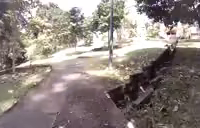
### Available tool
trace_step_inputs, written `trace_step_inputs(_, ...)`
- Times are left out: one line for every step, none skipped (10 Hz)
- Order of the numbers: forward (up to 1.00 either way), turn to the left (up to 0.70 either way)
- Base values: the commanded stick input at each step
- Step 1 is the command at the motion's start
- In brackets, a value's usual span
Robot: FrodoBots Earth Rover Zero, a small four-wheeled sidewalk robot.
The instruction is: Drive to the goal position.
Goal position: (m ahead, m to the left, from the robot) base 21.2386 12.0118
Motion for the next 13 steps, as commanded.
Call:
trace_step_inputs(1.0,0.0)
trace_step_inputs(1.0,0.0)
trace_step_inputs(1.0,0.0)
trace_step_inputs(1.0,0.0)
trace_step_inputs(1.0,0.0)
trace_step_inputs(1.0,0.0)
trace_step_inputs(1.0,0.0)
trace_step_inputs(1.0,0.0)
trace_step_inputs(1.0,0.0)
trace_step_inputs(1.0,0.0)
trace_step_inputs(1.0,0.0)
trace_step_inputs(1.0,0.0)
trace_step_inputs(1.0,0.0)
